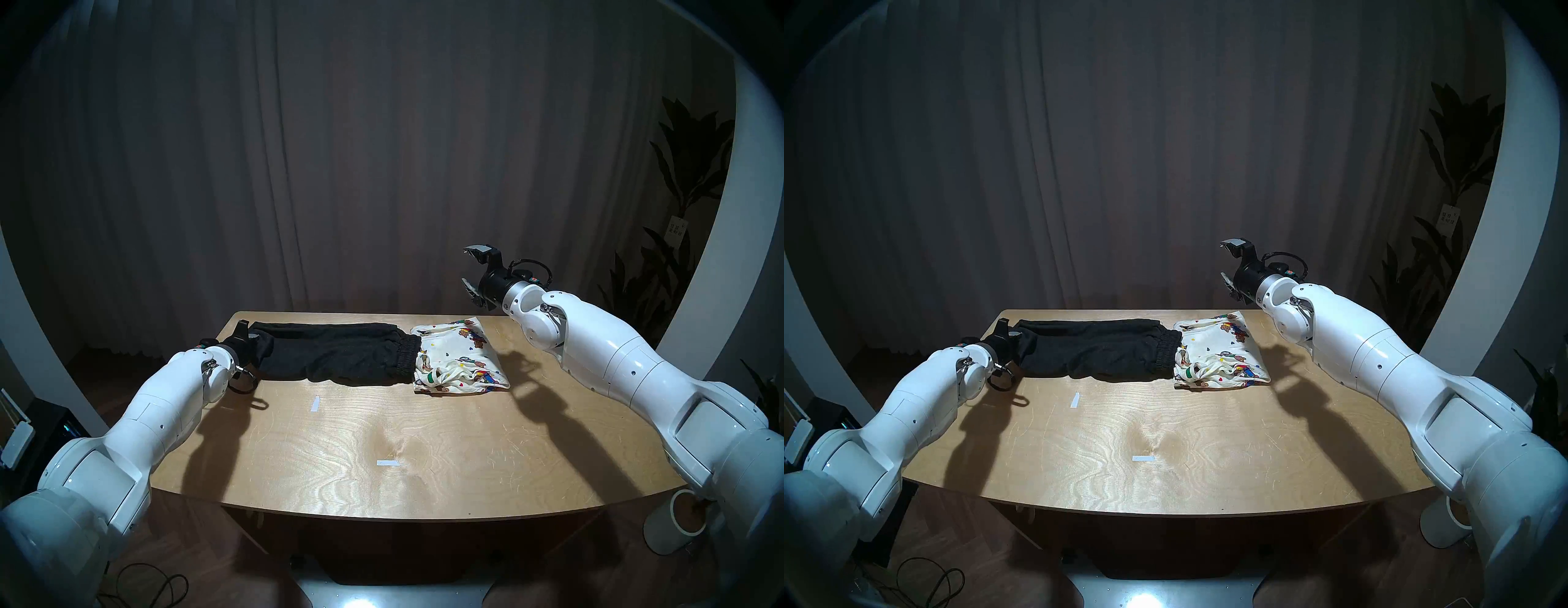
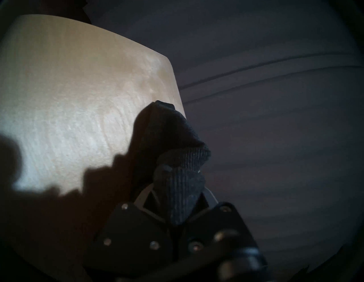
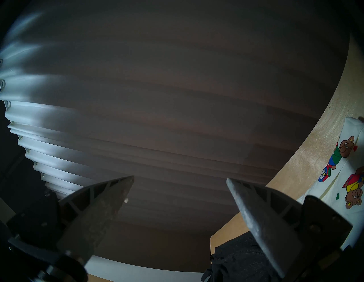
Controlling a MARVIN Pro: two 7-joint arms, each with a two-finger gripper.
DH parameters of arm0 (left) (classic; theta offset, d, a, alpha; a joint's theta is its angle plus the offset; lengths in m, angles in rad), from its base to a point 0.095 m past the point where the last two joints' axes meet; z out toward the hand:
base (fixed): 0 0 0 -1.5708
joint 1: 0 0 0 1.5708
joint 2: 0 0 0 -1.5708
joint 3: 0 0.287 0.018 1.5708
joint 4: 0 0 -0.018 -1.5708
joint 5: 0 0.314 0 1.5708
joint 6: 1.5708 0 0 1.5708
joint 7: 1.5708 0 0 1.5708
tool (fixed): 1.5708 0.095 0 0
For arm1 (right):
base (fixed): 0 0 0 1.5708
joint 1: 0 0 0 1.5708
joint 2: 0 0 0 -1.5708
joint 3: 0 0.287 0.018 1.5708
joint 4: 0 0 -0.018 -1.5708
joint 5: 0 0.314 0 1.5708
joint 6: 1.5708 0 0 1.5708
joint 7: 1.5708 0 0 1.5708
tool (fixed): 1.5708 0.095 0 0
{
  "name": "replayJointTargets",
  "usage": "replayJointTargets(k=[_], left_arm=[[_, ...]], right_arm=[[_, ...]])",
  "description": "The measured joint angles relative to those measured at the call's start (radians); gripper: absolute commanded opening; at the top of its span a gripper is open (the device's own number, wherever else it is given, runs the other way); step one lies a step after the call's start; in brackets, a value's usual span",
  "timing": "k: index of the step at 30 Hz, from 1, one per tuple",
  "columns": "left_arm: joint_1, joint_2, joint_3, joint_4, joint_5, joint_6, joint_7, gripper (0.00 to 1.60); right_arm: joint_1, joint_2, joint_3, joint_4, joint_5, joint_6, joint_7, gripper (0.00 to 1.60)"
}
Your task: Fold pants twice and stack them
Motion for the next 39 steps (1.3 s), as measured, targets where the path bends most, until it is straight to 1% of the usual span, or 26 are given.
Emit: replayJointTargets(k=[14,21,26,33,39], left_arm=[[-0.086,-0.034,0.071,0.018,0.078,0.069,-0.015,0.0],[-0.126,-0.051,0.106,0.028,0.114,0.114,-0.034,0.0],[-0.152,-0.062,0.13,0.029,0.135,0.16,-0.051,0.0],[-0.177,-0.079,0.141,0.037,0.144,0.226,-0.08,0.0],[-0.184,-0.092,0.133,0.043,0.127,0.288,-0.119,0.0]], right_arm=[[-0.01,0.024,0.008,-0.014,0.018,-0.003,0.008,1.6],[-0.016,0.035,0.011,-0.019,0.029,-0.01,0.013,1.6],[-0.02,0.042,0.014,-0.02,0.037,-0.013,0.018,1.6],[-0.022,0.051,0.015,-0.021,0.044,-0.017,0.02,1.6],[-0.022,0.057,0.015,-0.019,0.047,-0.02,0.022,1.6]])
